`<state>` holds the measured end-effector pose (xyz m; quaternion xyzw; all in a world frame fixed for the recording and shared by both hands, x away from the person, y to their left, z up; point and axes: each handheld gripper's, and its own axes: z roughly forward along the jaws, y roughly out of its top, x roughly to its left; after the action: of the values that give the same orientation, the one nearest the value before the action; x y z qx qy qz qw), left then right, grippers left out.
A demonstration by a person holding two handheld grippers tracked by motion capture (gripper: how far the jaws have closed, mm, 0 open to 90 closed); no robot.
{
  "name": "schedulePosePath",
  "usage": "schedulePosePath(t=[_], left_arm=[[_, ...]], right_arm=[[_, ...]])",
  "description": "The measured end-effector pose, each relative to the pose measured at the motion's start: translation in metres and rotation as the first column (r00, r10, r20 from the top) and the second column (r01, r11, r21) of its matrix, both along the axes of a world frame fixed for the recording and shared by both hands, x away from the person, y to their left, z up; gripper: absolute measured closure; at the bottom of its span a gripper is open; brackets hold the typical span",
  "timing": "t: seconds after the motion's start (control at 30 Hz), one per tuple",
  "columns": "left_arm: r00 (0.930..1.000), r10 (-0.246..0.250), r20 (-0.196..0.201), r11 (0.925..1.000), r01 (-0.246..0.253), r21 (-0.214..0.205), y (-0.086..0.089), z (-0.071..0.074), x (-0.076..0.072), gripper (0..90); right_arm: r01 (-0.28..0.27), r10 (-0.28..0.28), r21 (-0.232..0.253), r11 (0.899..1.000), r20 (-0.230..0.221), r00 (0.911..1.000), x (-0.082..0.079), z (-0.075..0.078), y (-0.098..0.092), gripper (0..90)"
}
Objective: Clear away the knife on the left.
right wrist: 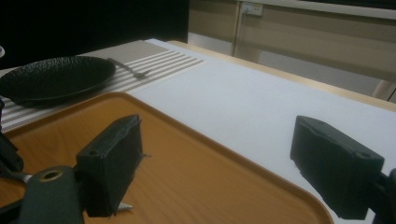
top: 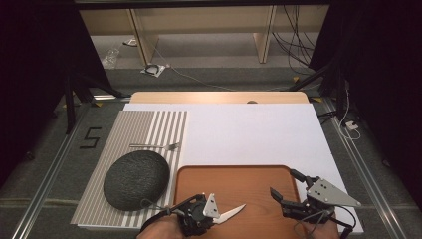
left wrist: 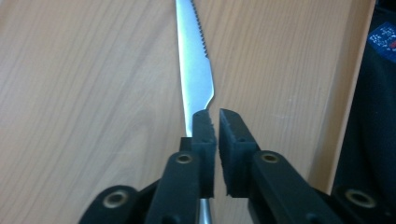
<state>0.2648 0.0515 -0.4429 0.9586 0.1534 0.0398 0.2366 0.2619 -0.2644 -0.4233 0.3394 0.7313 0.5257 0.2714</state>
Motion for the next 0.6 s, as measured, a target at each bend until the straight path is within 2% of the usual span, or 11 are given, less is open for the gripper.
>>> schedulePosePath(t=[0.37, 0.6], left_arm=[[1.0, -0.003, 0.002, 1.0, 0.003, 0.003, -0.007, -0.016, 0.0, 89.3], [0.9999, 0.013, 0.0, 0.9999, -0.013, 0.009, -0.005, -0.019, 0.003, 89.4]], right_arm=[[0.001, -0.001, -0.004, 1.0, -0.003, 1.0, 0.0, 0.0, 0.0, 17.8], [0.001, -0.001, 0.0, 1.0, -0.001, 1.0, 0.0, 0.0, 0.0, 17.8]])
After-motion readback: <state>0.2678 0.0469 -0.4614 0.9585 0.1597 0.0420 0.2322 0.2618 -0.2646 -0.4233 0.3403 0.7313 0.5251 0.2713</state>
